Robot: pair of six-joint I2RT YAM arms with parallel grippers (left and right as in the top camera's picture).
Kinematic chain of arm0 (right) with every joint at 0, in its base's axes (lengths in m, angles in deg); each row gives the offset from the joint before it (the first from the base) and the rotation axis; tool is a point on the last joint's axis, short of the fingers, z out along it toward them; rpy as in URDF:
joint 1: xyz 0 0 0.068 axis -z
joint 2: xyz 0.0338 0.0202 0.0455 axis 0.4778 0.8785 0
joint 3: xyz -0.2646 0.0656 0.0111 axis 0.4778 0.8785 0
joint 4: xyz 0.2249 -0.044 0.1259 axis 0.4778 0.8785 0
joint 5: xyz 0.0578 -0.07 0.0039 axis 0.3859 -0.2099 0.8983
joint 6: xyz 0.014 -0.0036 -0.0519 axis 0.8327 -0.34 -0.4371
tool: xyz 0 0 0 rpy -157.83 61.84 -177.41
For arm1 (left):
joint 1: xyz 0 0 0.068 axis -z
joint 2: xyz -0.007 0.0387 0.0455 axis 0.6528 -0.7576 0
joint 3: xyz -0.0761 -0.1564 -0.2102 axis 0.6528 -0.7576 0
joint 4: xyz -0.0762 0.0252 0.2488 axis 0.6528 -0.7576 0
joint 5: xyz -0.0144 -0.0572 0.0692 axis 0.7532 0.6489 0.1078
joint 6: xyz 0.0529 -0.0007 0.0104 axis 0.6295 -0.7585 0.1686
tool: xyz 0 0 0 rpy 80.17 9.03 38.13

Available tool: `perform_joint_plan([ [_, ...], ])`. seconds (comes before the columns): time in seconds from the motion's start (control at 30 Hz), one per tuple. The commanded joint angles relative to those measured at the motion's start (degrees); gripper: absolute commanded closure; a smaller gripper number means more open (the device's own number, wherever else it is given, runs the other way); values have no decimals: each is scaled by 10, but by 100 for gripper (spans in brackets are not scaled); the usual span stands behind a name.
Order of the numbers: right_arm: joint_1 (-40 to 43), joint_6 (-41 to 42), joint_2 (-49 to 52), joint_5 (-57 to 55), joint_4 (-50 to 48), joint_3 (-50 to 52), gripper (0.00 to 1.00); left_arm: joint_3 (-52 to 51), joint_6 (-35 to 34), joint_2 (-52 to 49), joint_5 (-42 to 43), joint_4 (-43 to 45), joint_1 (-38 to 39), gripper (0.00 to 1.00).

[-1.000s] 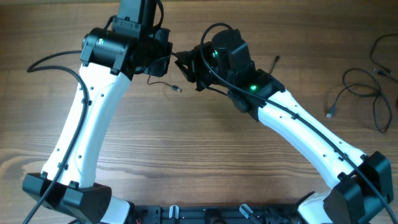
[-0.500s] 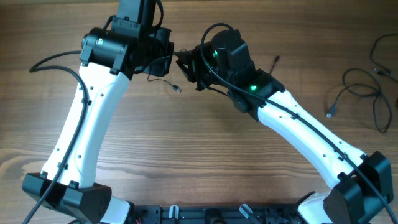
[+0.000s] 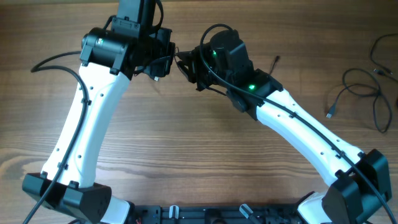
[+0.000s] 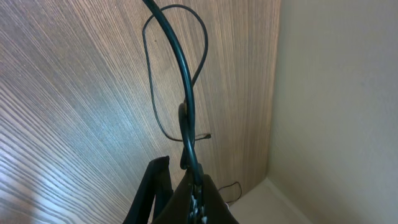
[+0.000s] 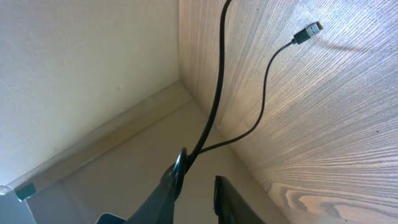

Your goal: Untangle cables

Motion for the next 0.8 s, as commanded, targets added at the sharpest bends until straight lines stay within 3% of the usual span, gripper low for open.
perform_joint_plan([
  [0.0, -3, -12, 12, -7, 1, -2, 77, 0, 3, -3, 13, 0, 1, 96],
  [0.77, -26, -18, 30, -21, -2, -2, 75, 0, 5, -2, 13, -3, 1, 96],
])
